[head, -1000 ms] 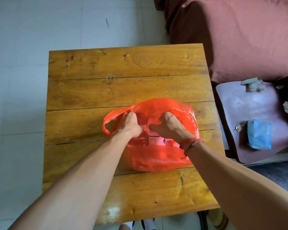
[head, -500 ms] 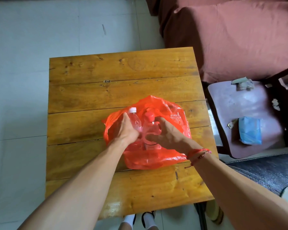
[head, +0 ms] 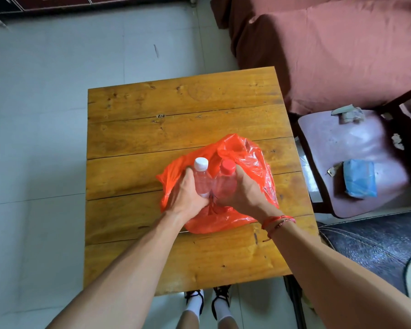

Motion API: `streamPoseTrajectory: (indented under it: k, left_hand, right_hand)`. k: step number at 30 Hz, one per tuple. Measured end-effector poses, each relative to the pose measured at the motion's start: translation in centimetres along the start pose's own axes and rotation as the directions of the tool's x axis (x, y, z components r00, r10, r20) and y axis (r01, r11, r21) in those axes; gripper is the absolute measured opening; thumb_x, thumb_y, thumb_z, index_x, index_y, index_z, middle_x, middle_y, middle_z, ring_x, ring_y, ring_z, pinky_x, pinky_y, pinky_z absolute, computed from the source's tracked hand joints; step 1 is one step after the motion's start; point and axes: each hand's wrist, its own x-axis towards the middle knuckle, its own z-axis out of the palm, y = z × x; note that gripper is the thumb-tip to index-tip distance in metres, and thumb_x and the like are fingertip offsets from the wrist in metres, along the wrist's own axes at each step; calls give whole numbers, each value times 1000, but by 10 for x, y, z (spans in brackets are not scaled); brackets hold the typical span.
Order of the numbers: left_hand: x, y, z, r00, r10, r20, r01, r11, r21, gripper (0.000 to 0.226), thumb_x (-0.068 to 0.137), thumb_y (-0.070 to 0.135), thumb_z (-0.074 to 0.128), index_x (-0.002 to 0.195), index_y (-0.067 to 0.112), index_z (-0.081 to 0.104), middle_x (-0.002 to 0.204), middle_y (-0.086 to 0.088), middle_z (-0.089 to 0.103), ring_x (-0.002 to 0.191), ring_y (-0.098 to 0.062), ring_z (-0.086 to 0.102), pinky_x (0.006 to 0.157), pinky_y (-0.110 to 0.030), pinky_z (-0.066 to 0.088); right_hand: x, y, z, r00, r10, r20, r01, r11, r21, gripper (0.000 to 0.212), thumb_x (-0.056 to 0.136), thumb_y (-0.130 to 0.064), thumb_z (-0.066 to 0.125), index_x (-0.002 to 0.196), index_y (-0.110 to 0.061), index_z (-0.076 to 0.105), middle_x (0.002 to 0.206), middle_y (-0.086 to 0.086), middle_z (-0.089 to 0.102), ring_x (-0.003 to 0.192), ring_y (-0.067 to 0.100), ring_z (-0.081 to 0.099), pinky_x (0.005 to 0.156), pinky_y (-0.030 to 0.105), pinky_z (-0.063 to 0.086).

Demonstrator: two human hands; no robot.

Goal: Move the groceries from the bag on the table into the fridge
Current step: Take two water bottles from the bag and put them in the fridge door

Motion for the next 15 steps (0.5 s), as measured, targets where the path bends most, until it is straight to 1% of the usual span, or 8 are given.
streamPoseTrajectory:
  k: [2,3,6,7,9,11,12,15]
  left_hand:
    - [-4,-3,3,1000,11,18,-10,999,-49,65,75,21,82,124,13,41,111,0,57,103,-23,57,83,-30,43]
    - [-6,-4,3,1000,19,18,-18,998,-62,69,74,21,82,128,14,40,114,0,57,105,-22,57,86,-29,43]
    - [-16,-4,5,999,51,-19,-53,992,-119,70,76,14,81,133,15,40,111,4,56,105,-17,55,81,-15,36]
    - [-19,-2,4,998,49,-40,-54,989,-135,68,77,13,80,133,16,41,109,5,55,103,-15,55,77,-12,34]
    - [-26,5,0,995,43,-87,-54,989,-138,66,79,16,78,133,20,41,108,7,56,98,-15,56,75,-15,35]
    - [-32,14,-7,990,53,-130,-69,990,-124,67,77,22,80,132,24,41,111,5,60,99,-18,58,77,-22,39]
    - [-34,19,-12,986,69,-152,-87,989,-116,66,75,24,81,130,24,43,111,5,62,99,-19,59,76,-22,40]
    - [-47,39,-33,975,110,-195,-139,980,-145,67,72,22,83,125,23,43,101,10,62,93,-16,59,67,-15,35]
  right_hand:
    - [-4,9,2,999,39,14,-40,997,63,35,75,-13,82,104,-8,63,98,10,70,90,33,68,81,51,56]
    - [-7,11,2,998,66,12,-67,995,72,37,70,-19,85,98,-13,64,97,9,72,91,32,69,81,53,57]
    - [-9,16,1,997,73,32,-76,992,101,58,51,-37,90,101,-26,62,98,2,73,90,29,71,77,52,57]
    - [-11,13,-2,998,54,21,-56,993,100,64,50,-34,91,106,-28,60,99,2,72,89,30,70,75,52,57]
    - [-15,5,-10,1000,-17,-20,18,996,90,71,55,-20,93,116,-24,55,101,1,70,90,29,68,74,47,57]
    - [-21,-8,-21,995,-87,-49,91,991,96,73,60,-10,93,121,-19,54,104,-3,68,93,20,67,75,34,57]
    - [-23,-15,-26,992,-114,-60,120,988,102,72,61,-9,93,121,-18,54,104,-2,68,94,19,66,75,33,57]
    - [-34,-42,-45,988,-123,-93,134,982,129,71,55,-16,90,117,-19,56,102,4,68,91,28,66,74,45,57]
